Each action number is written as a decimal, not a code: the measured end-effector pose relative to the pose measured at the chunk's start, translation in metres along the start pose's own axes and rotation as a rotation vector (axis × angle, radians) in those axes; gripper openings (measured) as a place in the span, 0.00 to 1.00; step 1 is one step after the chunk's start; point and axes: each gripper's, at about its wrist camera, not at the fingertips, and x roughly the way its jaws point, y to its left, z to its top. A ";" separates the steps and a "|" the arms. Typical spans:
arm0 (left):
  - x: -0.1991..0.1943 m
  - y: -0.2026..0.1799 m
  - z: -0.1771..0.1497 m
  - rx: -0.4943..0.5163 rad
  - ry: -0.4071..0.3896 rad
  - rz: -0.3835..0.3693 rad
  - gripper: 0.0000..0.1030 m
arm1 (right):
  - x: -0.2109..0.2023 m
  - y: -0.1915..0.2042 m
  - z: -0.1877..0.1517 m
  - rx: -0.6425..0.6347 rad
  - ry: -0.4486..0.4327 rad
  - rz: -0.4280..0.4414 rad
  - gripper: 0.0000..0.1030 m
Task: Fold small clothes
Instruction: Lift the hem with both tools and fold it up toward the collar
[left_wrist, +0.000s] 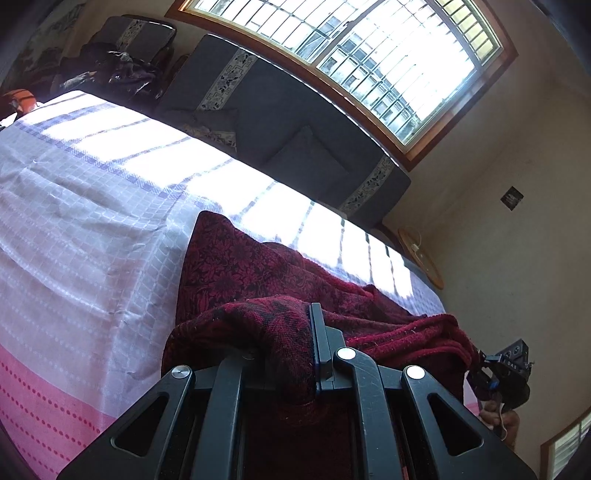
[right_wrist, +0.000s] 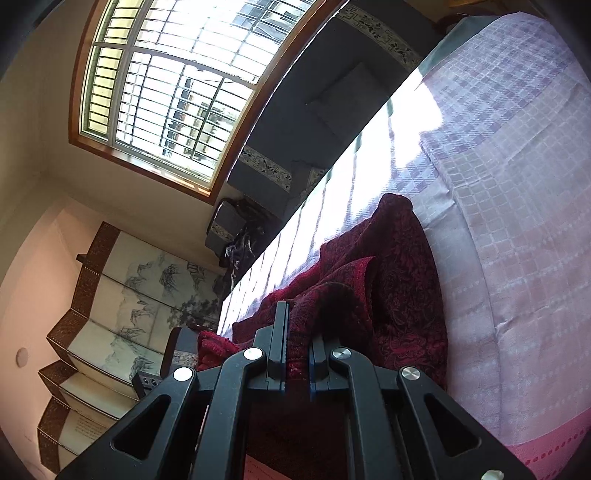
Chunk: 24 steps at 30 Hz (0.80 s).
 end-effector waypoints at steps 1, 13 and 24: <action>0.003 0.000 0.000 0.003 0.001 0.004 0.11 | 0.002 -0.002 0.001 0.003 0.001 -0.005 0.09; 0.027 0.004 0.011 0.053 0.008 0.041 0.11 | 0.022 -0.011 0.013 0.000 0.007 -0.041 0.09; 0.050 0.013 0.022 0.043 0.034 0.062 0.13 | 0.039 -0.018 0.020 -0.026 0.013 -0.079 0.09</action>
